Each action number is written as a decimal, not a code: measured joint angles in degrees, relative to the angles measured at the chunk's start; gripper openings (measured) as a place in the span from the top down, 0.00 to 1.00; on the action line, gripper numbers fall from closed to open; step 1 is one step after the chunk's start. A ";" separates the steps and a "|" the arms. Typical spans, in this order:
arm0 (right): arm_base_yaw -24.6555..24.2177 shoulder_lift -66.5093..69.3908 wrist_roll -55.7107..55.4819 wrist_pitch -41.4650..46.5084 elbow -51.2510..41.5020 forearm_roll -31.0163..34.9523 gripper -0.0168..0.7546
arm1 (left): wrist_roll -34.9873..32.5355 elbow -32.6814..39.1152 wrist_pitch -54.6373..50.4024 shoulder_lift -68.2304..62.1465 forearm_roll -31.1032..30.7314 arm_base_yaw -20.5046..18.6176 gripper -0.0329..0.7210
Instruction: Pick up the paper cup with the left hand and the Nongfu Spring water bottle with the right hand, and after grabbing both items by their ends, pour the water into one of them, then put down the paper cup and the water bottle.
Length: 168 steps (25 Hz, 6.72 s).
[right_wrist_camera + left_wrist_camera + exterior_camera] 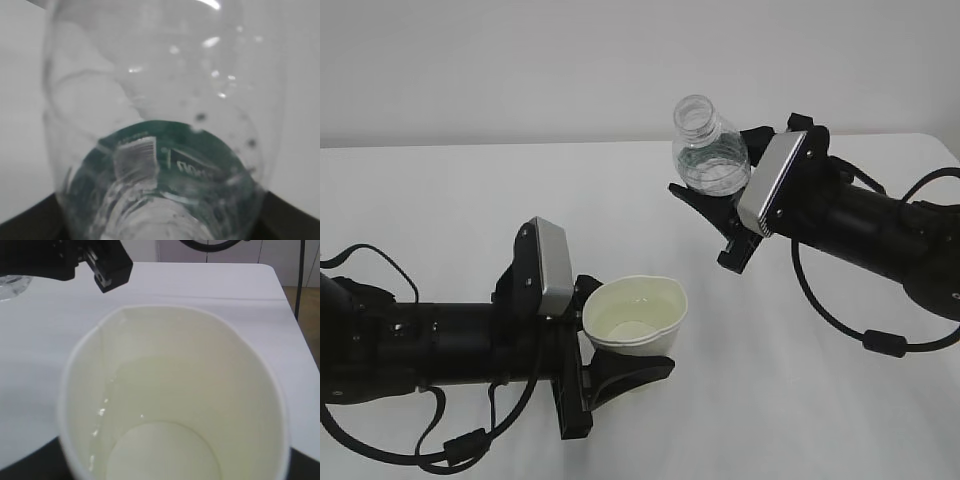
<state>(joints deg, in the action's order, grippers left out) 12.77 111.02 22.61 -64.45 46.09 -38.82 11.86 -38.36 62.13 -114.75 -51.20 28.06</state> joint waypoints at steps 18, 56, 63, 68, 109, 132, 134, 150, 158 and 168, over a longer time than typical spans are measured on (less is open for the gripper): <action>0.00 0.00 -11.31 0.00 0.00 0.00 0.37 | 0.00 0.00 0.00 0.00 -0.15 0.00 0.36; 0.00 0.00 -28.57 0.00 0.00 2.74 0.37 | 0.00 0.00 0.00 0.00 -0.25 0.00 0.36; 0.00 0.00 -28.60 0.00 0.00 7.58 0.37 | 0.00 0.00 -0.09 0.00 -0.25 0.00 0.36; 0.00 0.00 -26.44 0.00 0.00 12.22 0.37 | 0.00 0.00 -0.09 0.00 -0.25 0.00 0.36; -0.46 0.00 -5.49 5.51 0.00 44.56 0.37 | 0.00 0.00 -0.09 0.00 -0.25 0.00 0.36; -7.72 0.00 -6.10 6.39 0.00 44.85 0.37 | 0.00 0.00 -0.09 0.00 -0.25 0.00 0.36; -8.09 0.00 -6.21 6.39 0.00 44.75 0.37 | 0.00 0.00 -0.09 0.00 -0.25 0.00 0.36; -12.62 0.00 -13.95 6.53 0.00 39.13 0.37 | 0.00 0.00 -0.09 0.00 -0.25 0.00 0.36; -12.62 0.00 -21.10 8.29 0.00 32.11 0.37 | 0.00 0.00 -0.09 0.00 -0.25 0.00 0.36; -12.62 7.52 -21.42 7.01 0.00 31.10 0.37 | 0.00 0.00 -0.09 0.00 -0.25 0.00 0.36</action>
<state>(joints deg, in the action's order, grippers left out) 0.15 118.54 1.19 -57.44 46.09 -7.72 11.86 -38.36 62.04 -114.75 -51.45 28.06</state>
